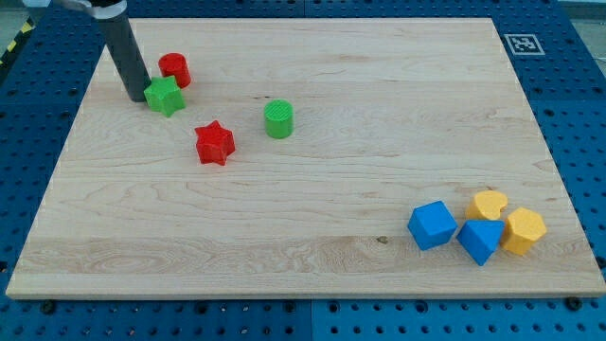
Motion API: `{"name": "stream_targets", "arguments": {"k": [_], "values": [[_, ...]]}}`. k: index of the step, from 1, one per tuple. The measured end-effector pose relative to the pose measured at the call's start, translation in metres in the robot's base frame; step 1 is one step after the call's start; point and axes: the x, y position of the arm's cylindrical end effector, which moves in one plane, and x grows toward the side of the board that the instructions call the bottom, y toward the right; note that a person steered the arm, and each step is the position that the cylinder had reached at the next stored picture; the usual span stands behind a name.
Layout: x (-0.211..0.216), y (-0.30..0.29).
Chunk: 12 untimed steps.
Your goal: Slide the red circle towards the top center
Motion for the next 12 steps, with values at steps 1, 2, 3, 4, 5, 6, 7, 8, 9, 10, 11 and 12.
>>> {"name": "stream_targets", "arguments": {"k": [1,2,3,4,5,6,7,8,9,10,11,12], "values": [[0.016,-0.011],[-0.012,-0.061],[-0.063,-0.077],[-0.064,-0.056],[-0.064,-0.025],[-0.064,0.005],[-0.064,0.025],[-0.062,0.025],[-0.053,0.022],[-0.047,0.024],[-0.036,0.025],[-0.033,0.031]]}}
